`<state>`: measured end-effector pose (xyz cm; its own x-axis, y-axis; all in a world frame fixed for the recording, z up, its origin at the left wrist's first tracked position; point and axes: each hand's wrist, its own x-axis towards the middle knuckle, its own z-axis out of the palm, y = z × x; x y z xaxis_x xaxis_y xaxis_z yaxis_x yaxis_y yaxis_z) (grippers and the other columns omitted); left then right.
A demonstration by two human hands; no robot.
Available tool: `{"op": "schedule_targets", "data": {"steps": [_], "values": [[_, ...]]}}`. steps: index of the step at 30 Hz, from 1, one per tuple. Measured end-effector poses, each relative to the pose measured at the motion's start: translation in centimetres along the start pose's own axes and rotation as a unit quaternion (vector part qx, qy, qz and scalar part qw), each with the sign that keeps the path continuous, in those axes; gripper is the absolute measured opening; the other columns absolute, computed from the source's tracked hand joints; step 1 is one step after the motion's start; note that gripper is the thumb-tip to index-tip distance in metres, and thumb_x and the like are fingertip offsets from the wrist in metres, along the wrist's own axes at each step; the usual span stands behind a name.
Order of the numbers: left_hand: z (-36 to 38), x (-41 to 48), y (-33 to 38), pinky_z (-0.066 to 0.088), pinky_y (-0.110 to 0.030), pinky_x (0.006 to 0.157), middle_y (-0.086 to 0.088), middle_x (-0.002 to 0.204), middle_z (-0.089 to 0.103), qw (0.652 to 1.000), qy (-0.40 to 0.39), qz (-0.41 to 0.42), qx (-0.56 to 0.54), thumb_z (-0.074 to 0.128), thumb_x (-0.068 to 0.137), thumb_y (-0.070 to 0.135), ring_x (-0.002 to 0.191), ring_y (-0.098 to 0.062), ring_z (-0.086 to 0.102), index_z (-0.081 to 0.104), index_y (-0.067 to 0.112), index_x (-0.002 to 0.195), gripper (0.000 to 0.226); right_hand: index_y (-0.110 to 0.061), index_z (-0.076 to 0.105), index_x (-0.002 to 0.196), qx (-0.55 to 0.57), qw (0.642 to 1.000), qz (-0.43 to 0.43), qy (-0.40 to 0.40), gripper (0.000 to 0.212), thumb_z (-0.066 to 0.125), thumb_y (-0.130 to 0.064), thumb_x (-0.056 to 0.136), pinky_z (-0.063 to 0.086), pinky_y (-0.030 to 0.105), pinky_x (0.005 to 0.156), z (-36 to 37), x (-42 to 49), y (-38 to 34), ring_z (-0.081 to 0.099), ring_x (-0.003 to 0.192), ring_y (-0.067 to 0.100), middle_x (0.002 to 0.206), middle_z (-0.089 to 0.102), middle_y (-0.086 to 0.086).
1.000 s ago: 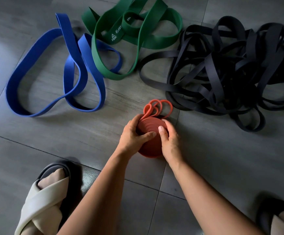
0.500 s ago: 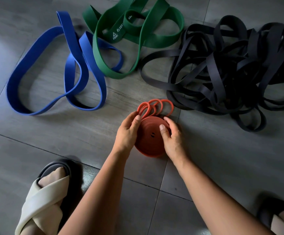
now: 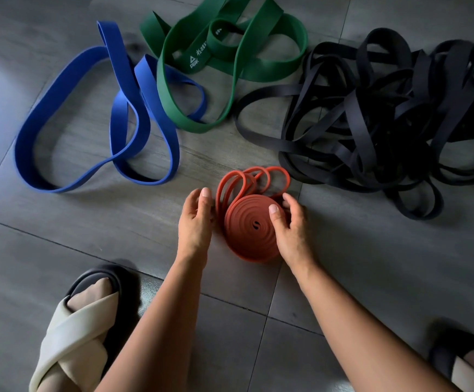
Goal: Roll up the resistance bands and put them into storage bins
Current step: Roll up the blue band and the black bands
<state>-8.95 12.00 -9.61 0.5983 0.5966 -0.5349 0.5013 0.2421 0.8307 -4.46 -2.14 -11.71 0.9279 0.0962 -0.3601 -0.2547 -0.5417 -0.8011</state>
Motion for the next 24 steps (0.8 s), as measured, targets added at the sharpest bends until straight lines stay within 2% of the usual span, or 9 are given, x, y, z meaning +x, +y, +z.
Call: {"op": "schedule_targets", "data": {"steps": [2, 4, 6, 8, 10, 13, 17, 20, 24], "values": [[-0.7, -0.1, -0.1, 0.047, -0.033, 0.095, 0.0, 0.105, 0.056, 0.996, 0.062, 0.046, 0.039, 0.051, 0.093, 0.031, 0.101, -0.016, 0.058, 0.048, 0.021, 0.121, 0.03, -0.005, 0.044, 0.132, 0.012, 1.0, 0.0, 0.007, 0.051, 0.054, -0.032, 0.089, 0.036, 0.029, 0.099, -0.2, 0.2, -0.1, 0.048, 0.118, 0.025, 0.129, 0.048, 0.015], [-1.6, 0.1, 0.1, 0.048, -0.022, 0.082, -0.005, 0.103, 0.057, 0.983, 0.124, 0.101, 0.089, 0.056, 0.091, 0.023, 0.092, -0.014, 0.058, 0.037, 0.021, 0.134, 0.048, -0.006, 0.044, 0.131, 0.01, 1.0, -0.003, 0.014, 0.054, 0.052, -0.037, 0.088, 0.039, 0.031, 0.096, -0.5, 0.4, -0.3, 0.05, 0.114, 0.023, 0.126, 0.048, 0.013], [-2.7, 1.0, 0.6, 0.045, -0.026, 0.073, -0.006, 0.086, 0.058, 0.972, 0.152, 0.112, 0.138, 0.056, 0.089, 0.015, 0.076, -0.015, 0.056, 0.029, 0.026, 0.14, 0.059, -0.006, 0.045, 0.131, 0.008, 1.0, -0.007, 0.023, 0.047, 0.053, -0.028, 0.091, 0.04, 0.028, 0.094, -0.9, 0.7, -0.5, 0.051, 0.113, 0.023, 0.127, 0.048, 0.014], [-3.6, 2.6, 1.2, 0.042, -0.03, 0.068, -0.003, 0.069, 0.054, 0.971, 0.124, 0.052, 0.199, 0.055, 0.089, 0.014, 0.063, -0.016, 0.05, 0.026, 0.025, 0.143, 0.062, -0.006, 0.045, 0.131, 0.008, 0.999, -0.013, 0.034, 0.044, 0.052, -0.023, 0.091, 0.039, 0.024, 0.091, -1.3, 0.8, -0.6, 0.051, 0.113, 0.022, 0.128, 0.048, 0.015], [-4.6, 4.1, 1.4, 0.044, -0.031, 0.07, -0.011, 0.086, 0.057, 0.964, 0.091, -0.008, 0.25, 0.057, 0.088, 0.017, 0.07, -0.021, 0.053, 0.031, 0.026, 0.139, 0.058, -0.006, 0.045, 0.131, 0.005, 0.999, -0.014, 0.039, 0.044, 0.052, -0.023, 0.091, 0.039, 0.021, 0.09, -1.8, 0.6, -0.8, 0.051, 0.113, 0.021, 0.129, 0.048, 0.014], [-5.5, 5.2, 1.4, 0.048, -0.046, 0.089, -0.02, 0.118, 0.046, 0.941, 0.09, -0.006, 0.327, 0.063, 0.083, 0.015, 0.101, -0.036, 0.053, 0.039, 0.02, 0.126, 0.05, -0.008, 0.044, 0.132, 0.008, 0.999, -0.012, 0.035, 0.044, 0.051, -0.025, 0.092, 0.04, 0.024, 0.094, -2.8, -0.1, -1.2, 0.05, 0.116, 0.019, 0.131, 0.047, 0.012], [-6.1, 6.0, 2.7, 0.046, -0.046, 0.089, -0.019, 0.114, 0.049, 0.909, 0.062, 0.001, 0.411, 0.066, 0.082, 0.022, 0.104, -0.037, 0.05, 0.048, 0.011, 0.114, 0.038, -0.009, 0.046, 0.13, 0.016, 0.999, -0.007, 0.032, 0.041, 0.05, -0.026, 0.093, 0.037, 0.02, 0.09, -4.2, -1.4, -1.7, 0.049, 0.117, 0.017, 0.131, 0.048, 0.009], [-7.2, 5.7, 4.7, 0.041, -0.036, 0.074, -0.018, 0.102, 0.06, 0.897, 0.102, 0.034, 0.429, 0.064, 0.084, 0.029, 0.097, -0.037, 0.055, 0.058, 0.008, 0.097, 0.026, -0.008, 0.05, 0.127, 0.009, 1.0, -0.018, 0.022, 0.038, 0.05, -0.025, 0.093, 0.035, 0.018, 0.088, -5.2, -2.4, -1.9, 0.049, 0.115, 0.016, 0.129, 0.049, 0.008], [-10.4, 3.6, 7.8, 0.041, -0.038, 0.071, -0.018, 0.089, 0.06, 0.929, 0.189, 0.054, 0.312, 0.062, 0.083, 0.027, 0.089, -0.036, 0.058, 0.057, 0.006, 0.092, 0.024, -0.006, 0.052, 0.124, 0.001, 1.0, -0.008, 0.019, 0.035, 0.05, -0.023, 0.093, 0.033, 0.016, 0.085, -6.5, -4.2, -2.6, 0.05, 0.114, 0.018, 0.127, 0.051, 0.01]]}}
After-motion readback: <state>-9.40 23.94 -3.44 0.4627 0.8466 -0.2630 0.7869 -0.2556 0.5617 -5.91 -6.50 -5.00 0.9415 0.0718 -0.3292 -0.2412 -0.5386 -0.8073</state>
